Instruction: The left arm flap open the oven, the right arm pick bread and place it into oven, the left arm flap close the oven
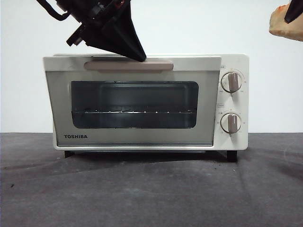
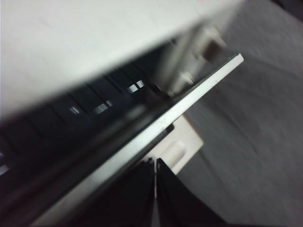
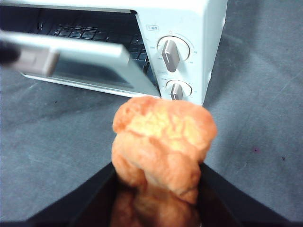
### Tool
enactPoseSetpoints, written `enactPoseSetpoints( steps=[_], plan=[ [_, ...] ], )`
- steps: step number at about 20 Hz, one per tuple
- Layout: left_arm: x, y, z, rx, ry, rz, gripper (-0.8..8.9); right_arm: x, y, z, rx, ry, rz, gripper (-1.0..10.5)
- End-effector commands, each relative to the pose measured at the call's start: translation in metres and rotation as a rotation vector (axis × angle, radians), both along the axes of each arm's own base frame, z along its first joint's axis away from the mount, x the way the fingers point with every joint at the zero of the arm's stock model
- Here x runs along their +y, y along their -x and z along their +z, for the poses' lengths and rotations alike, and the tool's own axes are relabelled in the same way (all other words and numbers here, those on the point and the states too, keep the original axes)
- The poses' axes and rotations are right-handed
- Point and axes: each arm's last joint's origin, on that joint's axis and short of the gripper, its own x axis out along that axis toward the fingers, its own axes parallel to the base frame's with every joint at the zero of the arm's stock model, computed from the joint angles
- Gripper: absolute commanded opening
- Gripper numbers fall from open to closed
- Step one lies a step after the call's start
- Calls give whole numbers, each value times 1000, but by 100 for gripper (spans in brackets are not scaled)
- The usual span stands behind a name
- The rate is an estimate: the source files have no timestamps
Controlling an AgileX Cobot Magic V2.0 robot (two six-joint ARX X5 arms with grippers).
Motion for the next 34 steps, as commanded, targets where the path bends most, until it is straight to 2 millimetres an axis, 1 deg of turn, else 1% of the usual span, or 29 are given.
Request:
enactPoseSetpoints(
  steps=[1, 6, 8, 15, 19, 22, 25, 27, 29, 32, 34],
  plan=[
    [-4, 3, -25, 114, -109, 13, 17, 1, 1, 6, -25, -3, 16, 217],
    [-13, 25, -34, 233, -193, -43, 17, 1, 1, 6, -27, 3, 20, 217],
    [-16, 30, -35, 250, -207, -58, 17, 1, 1, 6, -28, 2, 20, 217],
    [-15, 35, -37, 297, -228, -49, 17, 1, 0, 6, -28, 6, 23, 217],
    [-13, 36, -30, 272, -205, -47, 17, 1, 0, 6, -27, 6, 23, 217],
    [-6, 35, -23, 249, -178, -26, 17, 1, 0, 6, -26, 4, 26, 218],
    [11, 31, -6, 193, -115, 27, 17, 2, 0, 6, -22, -2, 35, 218],
    [30, 32, 7, 154, -70, 82, 17, 2, 0, 5, -16, -4, 41, 217],
    [53, 38, 18, 109, -29, 143, 16, 4, -2, 4, -2, -13, 58, 217],
    [88, 53, 21, 64, 9, 242, 16, 9, -9, 1, 29, -16, 82, 218],
    [107, 68, 14, 51, 21, 295, 16, 15, -14, 0, 45, -46, 119, 218]
  ],
)
